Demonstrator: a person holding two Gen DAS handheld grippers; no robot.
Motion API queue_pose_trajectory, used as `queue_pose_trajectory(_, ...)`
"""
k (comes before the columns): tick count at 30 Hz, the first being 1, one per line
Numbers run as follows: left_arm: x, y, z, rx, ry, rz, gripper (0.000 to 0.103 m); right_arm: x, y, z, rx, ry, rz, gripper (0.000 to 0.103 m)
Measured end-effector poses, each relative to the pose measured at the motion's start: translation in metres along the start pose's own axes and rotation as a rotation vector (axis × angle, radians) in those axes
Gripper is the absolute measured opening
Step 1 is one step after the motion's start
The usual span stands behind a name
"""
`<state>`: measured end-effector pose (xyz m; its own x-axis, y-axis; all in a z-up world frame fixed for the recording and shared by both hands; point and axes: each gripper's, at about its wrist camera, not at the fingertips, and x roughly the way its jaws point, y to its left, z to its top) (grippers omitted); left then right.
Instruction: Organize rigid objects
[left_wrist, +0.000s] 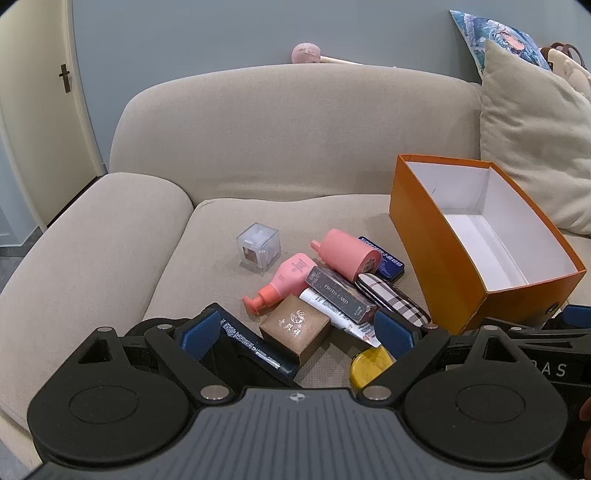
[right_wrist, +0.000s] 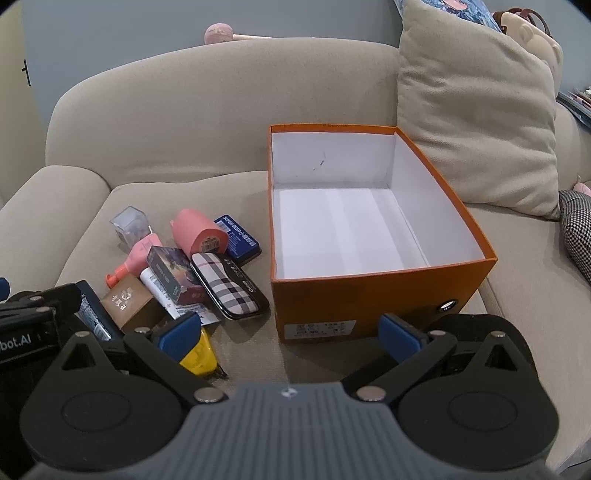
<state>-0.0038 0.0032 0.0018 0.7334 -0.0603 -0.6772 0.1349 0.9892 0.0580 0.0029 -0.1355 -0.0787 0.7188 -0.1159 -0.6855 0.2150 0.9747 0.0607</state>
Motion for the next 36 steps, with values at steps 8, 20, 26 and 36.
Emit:
queue_pose_trajectory(8, 0.000, 0.001, -0.001, -0.005, 0.007, -0.001, 0.103, 0.001, 0.000, -0.001, -0.002, 0.004, -0.002, 0.102)
queue_pose_trajectory(20, 0.007, 0.011, -0.002, -0.056, 0.040, -0.060, 0.091, 0.006, 0.011, -0.001, -0.025, 0.021, 0.086, 0.081)
queue_pose_trajectory(26, 0.022, 0.020, -0.001, -0.089, 0.096, -0.119, 0.062, 0.019, 0.026, 0.000, -0.077, 0.057, 0.171, 0.057)
queue_pose_trajectory(36, 0.060, 0.026, 0.014, -0.112, 0.167, -0.223, 0.033, 0.056, 0.055, 0.015, -0.240, 0.089, 0.212, 0.028)
